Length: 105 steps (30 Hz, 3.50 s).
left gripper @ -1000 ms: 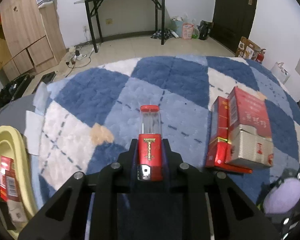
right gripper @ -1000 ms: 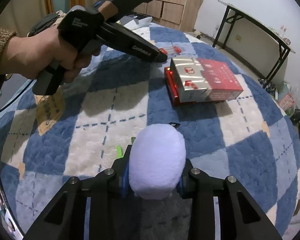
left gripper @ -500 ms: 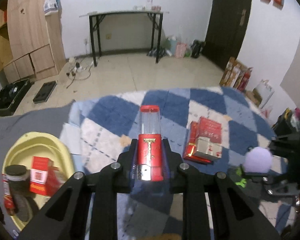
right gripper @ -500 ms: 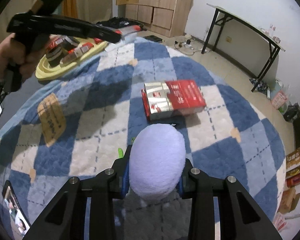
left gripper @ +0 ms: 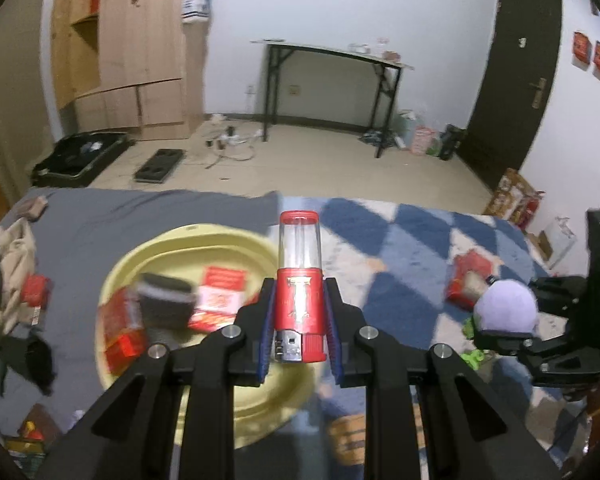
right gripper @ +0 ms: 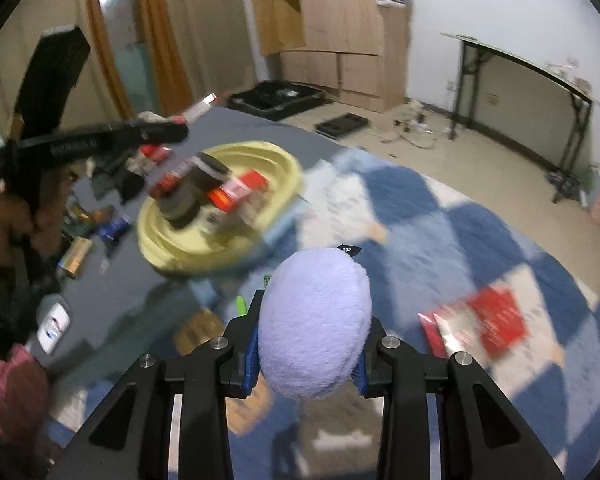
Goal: Organize rigid objects
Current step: 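Grasp the red lighter with the left tool while the right tool grasps the lavender ball, then lower the lighter and lavender ball into the yellow tray, open both tools, then move the left tool to the red gold-print box while the right tool approaches the red-silver box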
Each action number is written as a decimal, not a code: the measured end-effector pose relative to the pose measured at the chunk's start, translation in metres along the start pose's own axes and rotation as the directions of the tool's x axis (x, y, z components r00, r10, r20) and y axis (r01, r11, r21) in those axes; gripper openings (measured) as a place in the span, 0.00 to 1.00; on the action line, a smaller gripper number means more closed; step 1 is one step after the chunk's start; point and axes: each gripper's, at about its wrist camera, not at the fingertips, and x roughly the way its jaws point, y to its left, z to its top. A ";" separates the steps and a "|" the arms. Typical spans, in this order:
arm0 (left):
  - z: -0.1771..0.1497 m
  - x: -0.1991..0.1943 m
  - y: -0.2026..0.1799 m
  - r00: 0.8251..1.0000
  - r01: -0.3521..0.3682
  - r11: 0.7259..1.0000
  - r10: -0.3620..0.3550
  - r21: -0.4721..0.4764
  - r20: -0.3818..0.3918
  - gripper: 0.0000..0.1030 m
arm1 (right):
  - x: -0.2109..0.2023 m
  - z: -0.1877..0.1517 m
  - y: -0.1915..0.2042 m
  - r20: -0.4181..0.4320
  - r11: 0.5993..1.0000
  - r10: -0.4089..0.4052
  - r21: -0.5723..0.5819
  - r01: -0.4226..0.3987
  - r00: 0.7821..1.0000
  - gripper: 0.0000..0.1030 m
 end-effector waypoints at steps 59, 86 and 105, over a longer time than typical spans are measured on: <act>-0.017 0.049 -0.032 0.987 0.152 0.984 -0.157 -0.098 -0.045 1.00 | 0.083 0.098 -0.034 -0.037 0.974 -0.159 0.156 0.163 0.987 1.00; -0.061 0.093 -0.140 0.926 0.281 0.959 -0.259 0.043 -0.276 1.00 | 0.079 -0.014 -0.139 -0.203 0.996 -0.056 -0.073 0.042 0.978 1.00; -0.036 0.155 -0.238 0.901 0.386 0.906 -0.329 0.174 -0.282 1.00 | 0.082 -0.031 -0.189 -0.177 0.995 -0.104 -0.011 0.103 0.979 0.82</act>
